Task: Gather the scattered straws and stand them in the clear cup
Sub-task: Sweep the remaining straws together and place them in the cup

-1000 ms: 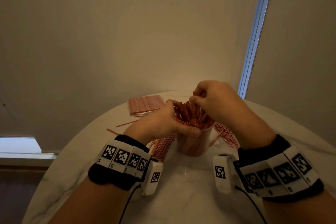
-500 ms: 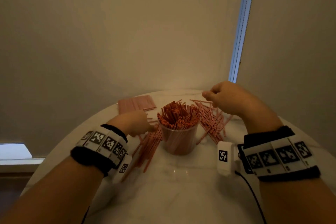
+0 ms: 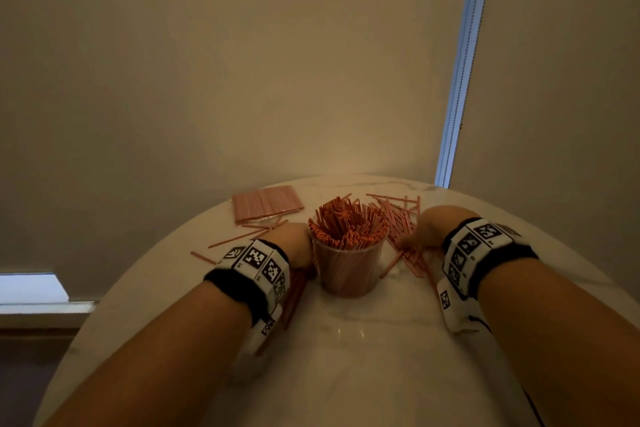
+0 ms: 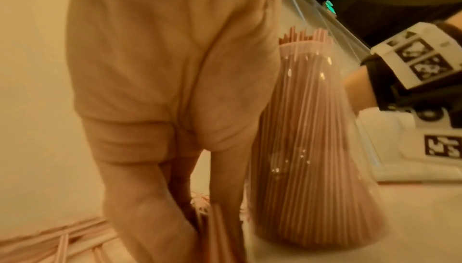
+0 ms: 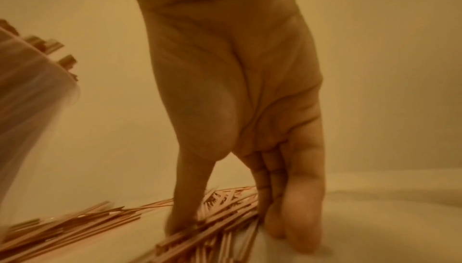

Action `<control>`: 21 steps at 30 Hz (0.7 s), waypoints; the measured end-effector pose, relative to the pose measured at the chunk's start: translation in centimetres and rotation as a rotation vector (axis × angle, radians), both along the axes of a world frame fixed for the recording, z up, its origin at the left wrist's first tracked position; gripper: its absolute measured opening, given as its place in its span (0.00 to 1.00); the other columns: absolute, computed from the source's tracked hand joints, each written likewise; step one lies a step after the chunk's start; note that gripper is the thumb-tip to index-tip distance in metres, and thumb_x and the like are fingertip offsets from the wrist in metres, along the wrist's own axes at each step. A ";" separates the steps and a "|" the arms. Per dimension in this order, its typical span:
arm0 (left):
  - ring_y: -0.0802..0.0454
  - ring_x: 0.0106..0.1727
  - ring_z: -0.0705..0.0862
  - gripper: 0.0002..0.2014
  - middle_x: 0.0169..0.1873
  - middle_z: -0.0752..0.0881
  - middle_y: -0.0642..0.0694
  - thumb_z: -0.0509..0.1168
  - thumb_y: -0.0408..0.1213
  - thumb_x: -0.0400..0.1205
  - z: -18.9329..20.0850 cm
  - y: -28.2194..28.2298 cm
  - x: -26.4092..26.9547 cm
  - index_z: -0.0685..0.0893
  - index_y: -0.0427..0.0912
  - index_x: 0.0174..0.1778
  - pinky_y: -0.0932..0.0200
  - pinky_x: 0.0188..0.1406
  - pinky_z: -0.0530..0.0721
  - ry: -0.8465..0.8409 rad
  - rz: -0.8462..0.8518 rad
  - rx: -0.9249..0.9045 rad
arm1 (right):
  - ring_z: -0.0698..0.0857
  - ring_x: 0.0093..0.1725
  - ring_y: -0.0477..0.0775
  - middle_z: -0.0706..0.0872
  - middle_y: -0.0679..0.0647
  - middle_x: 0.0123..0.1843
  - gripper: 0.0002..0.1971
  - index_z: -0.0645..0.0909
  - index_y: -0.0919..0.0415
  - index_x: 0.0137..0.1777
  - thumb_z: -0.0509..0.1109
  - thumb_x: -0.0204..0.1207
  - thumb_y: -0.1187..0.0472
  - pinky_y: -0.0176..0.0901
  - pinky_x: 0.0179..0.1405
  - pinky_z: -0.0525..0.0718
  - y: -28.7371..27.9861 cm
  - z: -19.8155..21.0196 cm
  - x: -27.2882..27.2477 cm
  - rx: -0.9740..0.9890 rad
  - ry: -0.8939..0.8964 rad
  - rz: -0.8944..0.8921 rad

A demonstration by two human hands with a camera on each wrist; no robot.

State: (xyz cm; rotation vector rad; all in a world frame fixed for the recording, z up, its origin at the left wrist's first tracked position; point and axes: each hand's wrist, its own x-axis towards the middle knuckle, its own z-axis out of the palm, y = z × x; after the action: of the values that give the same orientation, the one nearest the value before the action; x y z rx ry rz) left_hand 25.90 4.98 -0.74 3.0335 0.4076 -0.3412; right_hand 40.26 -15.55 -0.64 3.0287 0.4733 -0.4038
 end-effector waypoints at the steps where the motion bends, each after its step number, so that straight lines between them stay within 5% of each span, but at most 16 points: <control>1: 0.43 0.60 0.88 0.23 0.60 0.90 0.42 0.79 0.46 0.77 0.0 0.3 -0.2 0.89 0.40 0.66 0.52 0.58 0.88 -0.004 0.050 -0.037 | 0.82 0.45 0.53 0.84 0.50 0.43 0.34 0.84 0.61 0.62 0.72 0.71 0.30 0.46 0.49 0.81 0.1 0.0 -0.1 0.005 0.002 0.014; 5: 0.46 0.48 0.93 0.15 0.47 0.94 0.42 0.80 0.42 0.78 -0.1 2.2 -1.5 0.92 0.35 0.54 0.47 0.54 0.93 -0.008 0.263 -0.335 | 0.85 0.49 0.55 0.88 0.52 0.49 0.22 0.87 0.59 0.61 0.80 0.71 0.47 0.46 0.53 0.85 0.2 0.3 -1.3 -0.064 0.012 0.065; 8: 0.42 0.49 0.92 0.10 0.46 0.92 0.38 0.76 0.32 0.81 -0.4 3.2 -2.9 0.88 0.30 0.54 0.45 0.55 0.92 -0.118 0.409 -0.627 | 0.82 0.36 0.50 0.84 0.49 0.37 0.16 0.88 0.59 0.55 0.81 0.70 0.54 0.43 0.42 0.81 0.0 0.5 -2.6 -0.130 0.001 0.091; 11: 0.37 0.55 0.92 0.08 0.52 0.92 0.33 0.71 0.27 0.84 -0.6 3.5 -4.4 0.86 0.29 0.58 0.37 0.60 0.90 -0.198 0.502 -0.819 | 0.79 0.32 0.49 0.83 0.50 0.37 0.10 0.88 0.57 0.51 0.78 0.71 0.57 0.44 0.40 0.80 -0.4 0.6 -4.0 -0.186 -0.001 0.064; 15: 0.33 0.56 0.91 0.09 0.52 0.91 0.30 0.64 0.24 0.87 -0.3 3.5 -5.9 0.84 0.24 0.60 0.33 0.62 0.88 -0.213 0.522 -0.989 | 0.84 0.49 0.55 0.88 0.55 0.58 0.20 0.84 0.62 0.66 0.76 0.76 0.57 0.45 0.50 0.82 -0.8 1.3 -5.6 -0.163 0.016 0.042; 19: 0.36 0.49 0.90 0.07 0.51 0.87 0.31 0.58 0.19 0.88 -0.1 2.5 -6.9 0.80 0.28 0.56 0.41 0.44 0.92 -0.293 0.578 -1.235 | 0.87 0.59 0.57 0.87 0.56 0.63 0.13 0.83 0.63 0.63 0.72 0.80 0.61 0.44 0.62 0.85 -1.7 2.5 -6.9 -0.088 0.068 0.020; 21: 0.39 0.48 0.88 0.09 0.50 0.84 0.33 0.54 0.20 0.89 0.1 2.0 -7.1 0.78 0.31 0.59 0.43 0.45 0.90 -0.319 0.607 -1.290 | 0.85 0.66 0.59 0.85 0.61 0.68 0.15 0.80 0.67 0.68 0.67 0.83 0.64 0.48 0.66 0.84 -2.4 2.9 -7.3 -0.027 0.074 0.000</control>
State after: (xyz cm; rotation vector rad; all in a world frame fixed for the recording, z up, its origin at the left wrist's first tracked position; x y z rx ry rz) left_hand 18.83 6.95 -0.69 1.5760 0.6852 -0.0186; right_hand 32.93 -17.99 2.22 2.9964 0.4675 -0.5194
